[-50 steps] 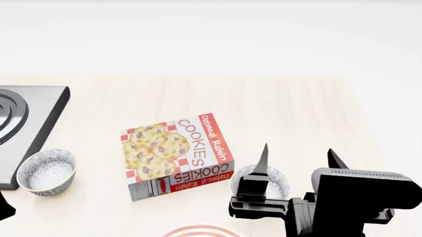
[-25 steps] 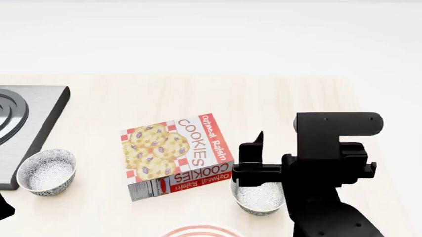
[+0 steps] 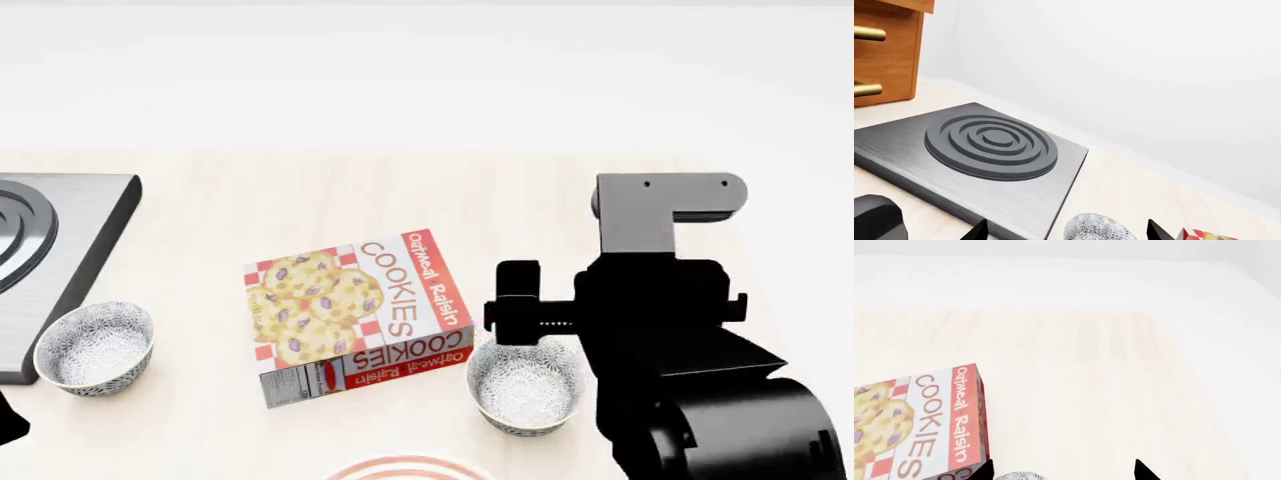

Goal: Pick the akita bowl next to the plate and place it on the plate.

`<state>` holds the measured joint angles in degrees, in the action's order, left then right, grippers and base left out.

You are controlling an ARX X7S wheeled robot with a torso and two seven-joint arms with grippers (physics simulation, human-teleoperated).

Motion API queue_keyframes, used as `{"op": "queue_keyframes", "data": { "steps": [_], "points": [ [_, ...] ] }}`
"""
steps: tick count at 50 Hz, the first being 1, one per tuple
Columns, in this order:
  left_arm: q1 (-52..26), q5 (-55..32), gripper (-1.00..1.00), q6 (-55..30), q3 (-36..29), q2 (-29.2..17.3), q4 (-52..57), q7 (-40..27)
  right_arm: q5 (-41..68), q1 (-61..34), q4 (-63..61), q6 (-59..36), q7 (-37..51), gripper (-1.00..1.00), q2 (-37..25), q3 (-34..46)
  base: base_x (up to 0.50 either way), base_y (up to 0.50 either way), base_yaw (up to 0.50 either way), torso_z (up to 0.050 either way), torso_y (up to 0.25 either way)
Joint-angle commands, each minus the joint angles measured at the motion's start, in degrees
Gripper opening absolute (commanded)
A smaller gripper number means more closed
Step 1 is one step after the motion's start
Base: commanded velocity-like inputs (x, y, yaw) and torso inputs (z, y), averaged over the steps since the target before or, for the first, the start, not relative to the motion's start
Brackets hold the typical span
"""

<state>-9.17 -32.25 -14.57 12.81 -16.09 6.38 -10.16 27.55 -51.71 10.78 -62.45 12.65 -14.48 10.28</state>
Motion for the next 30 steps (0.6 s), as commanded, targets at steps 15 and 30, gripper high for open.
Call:
{"op": "queue_keyframes", "data": {
  "steps": [15, 30],
  "points": [
    [0.14, -0.4, 1.0, 0.51, -0.44, -0.32, -0.31, -0.13, -1.36, -11.29, 26.88, 3.68, -5.68, 1.0, 3.05, 2.12, 0.0, 0.0, 0.0, 0.0, 0.0],
    [0.01, -0.88, 1.0, 0.3, -0.47, -0.56, -0.21, -0.53, -2.93, -14.04, 38.1, 5.91, -7.06, 1.0, 4.23, 3.81, 0.0, 0.0, 0.0, 0.0, 0.0]
  ]
}}
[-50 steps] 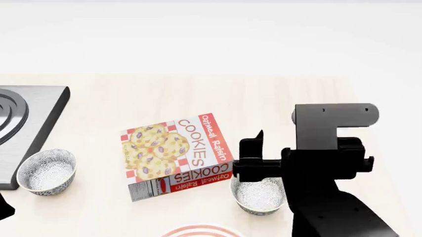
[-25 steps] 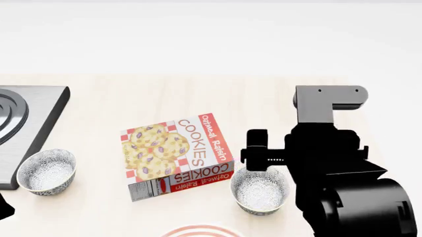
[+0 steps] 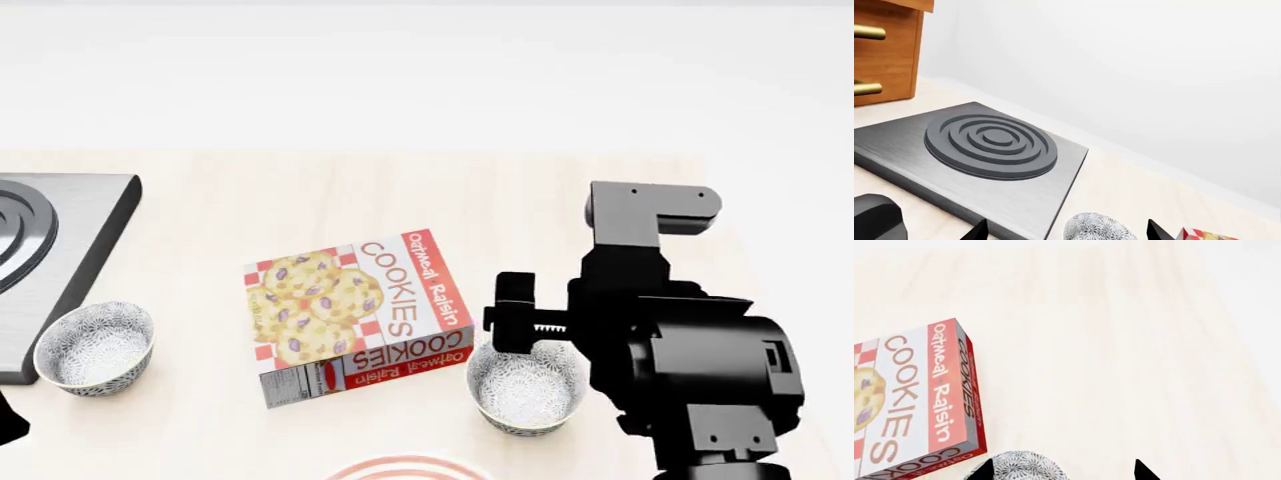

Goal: Pick the akita bowl next to the plate and place it on the plate.

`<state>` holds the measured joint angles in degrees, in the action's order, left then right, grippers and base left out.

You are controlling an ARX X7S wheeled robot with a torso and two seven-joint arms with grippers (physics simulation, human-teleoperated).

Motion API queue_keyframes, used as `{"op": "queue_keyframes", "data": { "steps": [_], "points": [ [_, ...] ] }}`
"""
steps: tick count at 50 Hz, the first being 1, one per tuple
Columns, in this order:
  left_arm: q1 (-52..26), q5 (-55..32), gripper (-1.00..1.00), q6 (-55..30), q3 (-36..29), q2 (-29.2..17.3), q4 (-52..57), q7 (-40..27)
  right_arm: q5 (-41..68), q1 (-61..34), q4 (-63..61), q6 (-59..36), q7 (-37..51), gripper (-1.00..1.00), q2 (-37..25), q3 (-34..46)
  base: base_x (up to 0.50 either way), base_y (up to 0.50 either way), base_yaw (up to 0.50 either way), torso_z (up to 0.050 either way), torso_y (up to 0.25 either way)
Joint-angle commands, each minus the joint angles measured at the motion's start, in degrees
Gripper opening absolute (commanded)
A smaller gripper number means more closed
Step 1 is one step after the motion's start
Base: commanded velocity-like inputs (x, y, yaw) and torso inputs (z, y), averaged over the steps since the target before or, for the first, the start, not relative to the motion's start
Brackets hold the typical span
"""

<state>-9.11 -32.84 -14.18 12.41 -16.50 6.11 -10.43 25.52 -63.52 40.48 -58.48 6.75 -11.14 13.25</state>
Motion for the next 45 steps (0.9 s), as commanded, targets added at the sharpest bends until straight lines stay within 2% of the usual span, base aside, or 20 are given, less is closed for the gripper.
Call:
{"op": "queue_keyframes", "data": {
  "steps": [1, 20, 45],
  "points": [
    [0.02, -0.37, 1.0, -0.22, -0.07, -0.21, 0.3, -0.37, -1.0, -2.34, 8.96, 2.01, -1.19, 1.0, 0.92, 0.93, 0.0, 0.0, 0.0, 0.0, 0.0],
    [0.0, -0.47, 1.0, 0.19, -0.41, -0.39, 0.0, -0.54, 0.19, -3.08, 11.74, -0.41, -1.97, 1.0, 1.01, 0.54, 0.0, 0.0, 0.0, 0.0, 0.001],
    [0.12, -0.76, 1.0, 0.56, -0.71, -0.6, -0.06, -0.88, 2.88, -3.24, 19.27, 4.79, -1.74, 1.0, 1.15, -4.74, 0.0, 0.0, 0.0, 0.0, 0.0]
  ]
}}
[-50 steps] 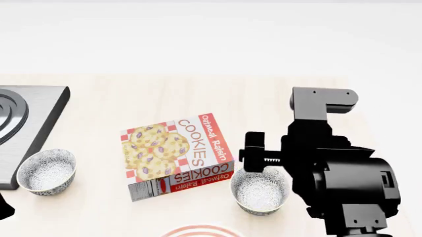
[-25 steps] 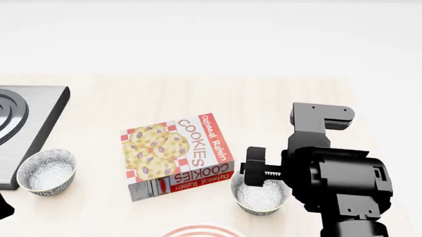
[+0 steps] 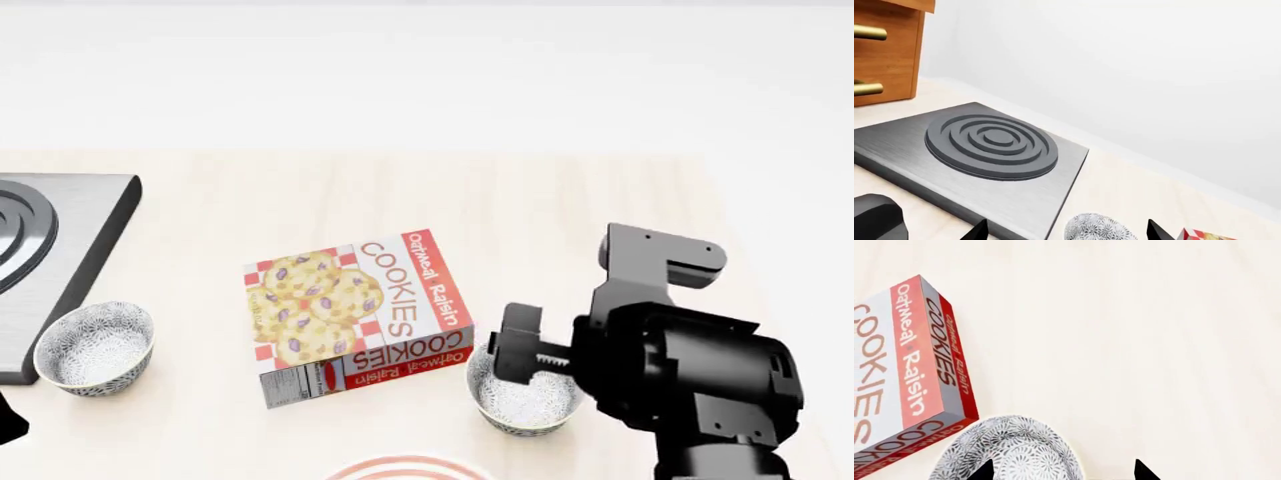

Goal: Pick the akita bowl next to the plate and place it on the plate.

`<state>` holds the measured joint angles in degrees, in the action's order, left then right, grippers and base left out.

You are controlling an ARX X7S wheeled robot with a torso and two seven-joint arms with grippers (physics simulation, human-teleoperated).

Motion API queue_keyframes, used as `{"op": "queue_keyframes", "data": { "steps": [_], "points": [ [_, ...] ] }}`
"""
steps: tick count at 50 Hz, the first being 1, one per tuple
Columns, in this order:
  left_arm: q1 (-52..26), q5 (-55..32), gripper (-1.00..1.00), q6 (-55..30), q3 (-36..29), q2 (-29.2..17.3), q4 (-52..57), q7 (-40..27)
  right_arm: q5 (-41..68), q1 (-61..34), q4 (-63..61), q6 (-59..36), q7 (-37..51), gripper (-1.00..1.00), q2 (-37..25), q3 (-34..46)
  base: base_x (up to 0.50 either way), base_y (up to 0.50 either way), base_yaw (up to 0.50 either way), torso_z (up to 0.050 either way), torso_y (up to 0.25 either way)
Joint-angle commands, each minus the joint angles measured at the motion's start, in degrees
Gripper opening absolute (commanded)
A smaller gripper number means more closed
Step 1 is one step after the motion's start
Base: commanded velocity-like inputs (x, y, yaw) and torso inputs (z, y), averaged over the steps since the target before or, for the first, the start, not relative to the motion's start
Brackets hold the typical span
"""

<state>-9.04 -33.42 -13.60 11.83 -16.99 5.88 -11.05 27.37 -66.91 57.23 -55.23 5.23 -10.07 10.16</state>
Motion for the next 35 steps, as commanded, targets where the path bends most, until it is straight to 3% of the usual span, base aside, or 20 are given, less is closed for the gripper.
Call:
{"op": "queue_keyframes", "data": {
  "steps": [1, 35],
  "points": [
    [0.04, -0.15, 1.0, 0.06, -0.17, -0.1, 0.08, -0.24, 1.02, 0.12, 2.74, 1.69, -0.2, 1.0, 0.05, -1.69, 0.0, 0.0, 0.0, 0.0, 0.0],
    [0.01, -0.47, 1.0, 0.7, -0.55, -0.37, -0.44, -0.47, -1.11, -1.28, 13.41, 8.63, -4.6, 1.0, 1.51, 0.23, 0.0, 0.0, 0.0, 0.0, 0.0]
  ]
}}
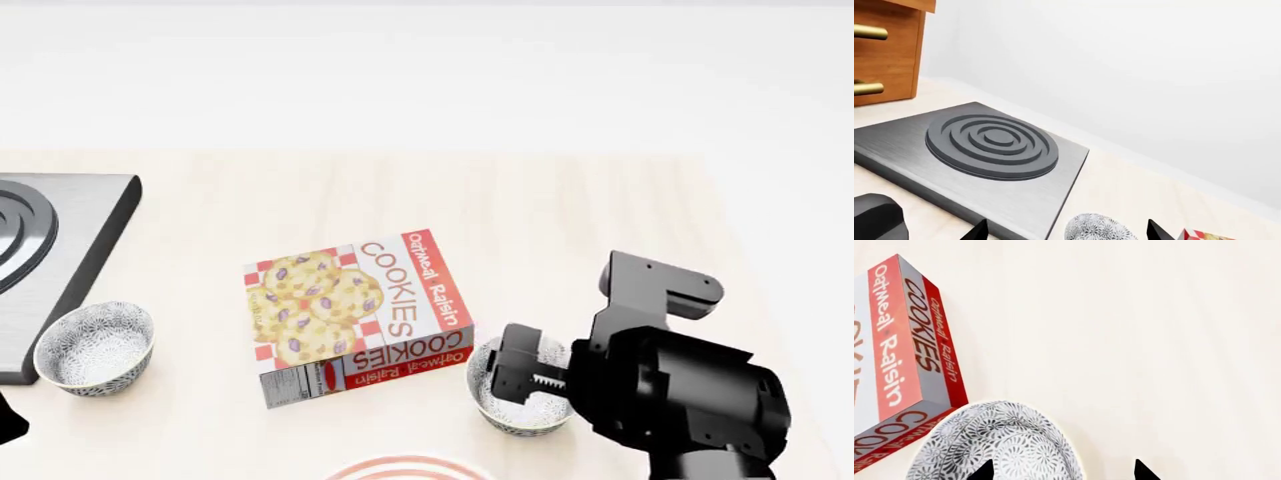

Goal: Pick the akita bowl next to the plate and place it on the plate.

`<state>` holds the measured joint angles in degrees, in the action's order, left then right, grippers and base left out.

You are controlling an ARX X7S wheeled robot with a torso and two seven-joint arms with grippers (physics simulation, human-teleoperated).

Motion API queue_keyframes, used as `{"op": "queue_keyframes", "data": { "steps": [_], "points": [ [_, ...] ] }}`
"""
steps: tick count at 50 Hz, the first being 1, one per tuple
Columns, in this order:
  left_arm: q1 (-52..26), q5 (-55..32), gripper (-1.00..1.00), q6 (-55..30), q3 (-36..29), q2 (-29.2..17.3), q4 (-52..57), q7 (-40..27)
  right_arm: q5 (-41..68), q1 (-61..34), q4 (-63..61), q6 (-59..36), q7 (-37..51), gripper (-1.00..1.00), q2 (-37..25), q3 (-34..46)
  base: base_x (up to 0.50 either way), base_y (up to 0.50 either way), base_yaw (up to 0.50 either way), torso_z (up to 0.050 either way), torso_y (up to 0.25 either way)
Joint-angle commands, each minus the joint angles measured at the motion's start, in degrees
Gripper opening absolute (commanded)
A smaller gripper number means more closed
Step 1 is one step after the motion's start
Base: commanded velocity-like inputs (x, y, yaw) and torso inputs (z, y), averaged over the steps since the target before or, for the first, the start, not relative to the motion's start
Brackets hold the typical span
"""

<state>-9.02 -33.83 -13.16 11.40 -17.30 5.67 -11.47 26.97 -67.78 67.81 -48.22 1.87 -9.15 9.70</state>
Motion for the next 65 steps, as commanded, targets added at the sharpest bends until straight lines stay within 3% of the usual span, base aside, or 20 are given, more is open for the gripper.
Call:
{"op": "queue_keyframes", "data": {
  "steps": [1, 29, 30, 46, 58, 65],
  "points": [
    [-0.03, -0.12, 1.0, 0.23, -0.12, -0.08, -0.22, -0.06, -0.61, -0.2, 2.26, 1.23, -1.01, 1.0, 0.56, 0.63, 0.0, 0.0, 0.0, 0.0, 0.0],
    [0.03, -0.52, 1.0, 0.22, -0.42, -0.36, 0.07, -0.66, -2.0, -0.55, 5.78, 2.09, -2.98, 1.0, 0.98, 1.01, 0.0, 0.0, 0.0, 0.0, 0.0],
    [0.05, -0.53, 1.0, 0.23, -0.42, -0.37, 0.12, -0.69, -2.17, 0.27, 3.85, 2.37, -1.67, -1.0, 0.85, 1.02, 0.0, 0.0, 0.0, 0.0, 0.0],
    [0.1, -0.89, 1.0, 0.1, -0.51, -0.64, 0.36, -0.99, 0.0, 6.25, -14.24, -2.98, 5.7, -1.0, -1.14, -1.08, 0.0, 0.0, 0.0, 0.0, 0.0],
    [0.34, -0.98, 1.0, 0.31, -0.66, -0.68, 0.44, -1.13, 4.04, 13.55, -40.84, -13.32, 12.39, -1.0, -3.47, -2.87, 0.0, 0.0, 0.0, 0.0, 0.0],
    [0.05, -0.79, 1.0, 0.83, -0.84, -0.61, -0.41, -0.88, 5.6, 13.62, -47.97, -17.52, 15.04, -1.0, -4.17, -4.0, 0.0, 0.0, 0.0, 0.0, 0.0]
  ]
}}
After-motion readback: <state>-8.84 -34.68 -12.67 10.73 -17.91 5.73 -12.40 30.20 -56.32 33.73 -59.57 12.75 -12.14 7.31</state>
